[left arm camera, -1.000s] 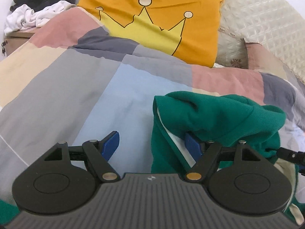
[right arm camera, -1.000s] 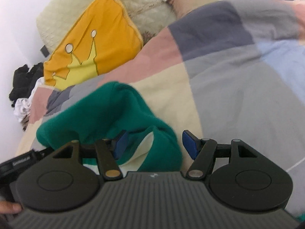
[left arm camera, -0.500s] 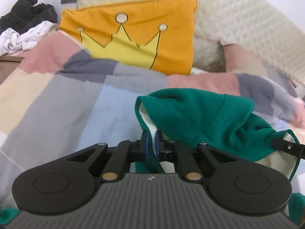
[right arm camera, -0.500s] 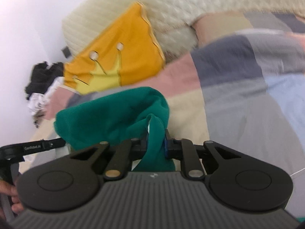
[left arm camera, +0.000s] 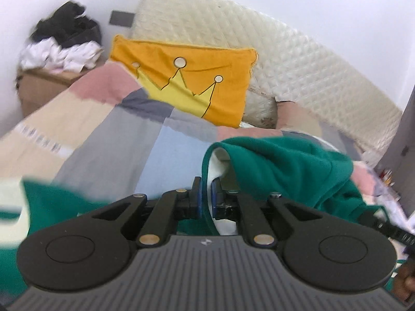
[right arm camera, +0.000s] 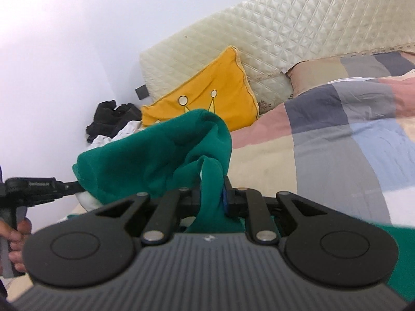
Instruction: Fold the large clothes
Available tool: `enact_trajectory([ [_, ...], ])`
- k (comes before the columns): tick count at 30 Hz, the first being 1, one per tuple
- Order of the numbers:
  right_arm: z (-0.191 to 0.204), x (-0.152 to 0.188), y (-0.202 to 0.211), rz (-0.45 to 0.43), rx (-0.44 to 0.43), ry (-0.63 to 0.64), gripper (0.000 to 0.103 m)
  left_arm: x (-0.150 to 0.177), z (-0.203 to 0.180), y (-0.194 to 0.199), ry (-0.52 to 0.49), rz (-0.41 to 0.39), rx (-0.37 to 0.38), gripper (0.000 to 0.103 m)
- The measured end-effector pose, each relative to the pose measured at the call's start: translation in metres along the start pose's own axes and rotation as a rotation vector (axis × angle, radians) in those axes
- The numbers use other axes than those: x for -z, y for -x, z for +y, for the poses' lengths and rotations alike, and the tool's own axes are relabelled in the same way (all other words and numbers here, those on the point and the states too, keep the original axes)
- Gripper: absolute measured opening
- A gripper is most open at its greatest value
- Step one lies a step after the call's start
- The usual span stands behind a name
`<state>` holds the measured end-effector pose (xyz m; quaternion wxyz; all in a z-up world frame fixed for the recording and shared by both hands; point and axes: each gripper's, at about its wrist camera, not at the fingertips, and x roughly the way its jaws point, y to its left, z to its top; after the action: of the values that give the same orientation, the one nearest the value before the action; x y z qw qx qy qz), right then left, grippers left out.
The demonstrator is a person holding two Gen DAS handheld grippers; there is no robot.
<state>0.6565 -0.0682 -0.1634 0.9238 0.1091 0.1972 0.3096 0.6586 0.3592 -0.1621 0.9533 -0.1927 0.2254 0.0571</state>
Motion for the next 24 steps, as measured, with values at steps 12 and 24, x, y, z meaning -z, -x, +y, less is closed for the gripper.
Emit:
enact_trajectory([
  [12, 0.014, 0.087, 0.078, 0.083, 0.064, -0.083, 0.016, 0.141, 0.021, 0.098, 0.241, 0.167, -0.098, 0.008],
  [24, -0.004, 0.127, 0.082, 0.290, 0.154, -0.235, 0.027, 0.191, 0.031, 0.111, 0.446, 0.340, -0.128, 0.033],
])
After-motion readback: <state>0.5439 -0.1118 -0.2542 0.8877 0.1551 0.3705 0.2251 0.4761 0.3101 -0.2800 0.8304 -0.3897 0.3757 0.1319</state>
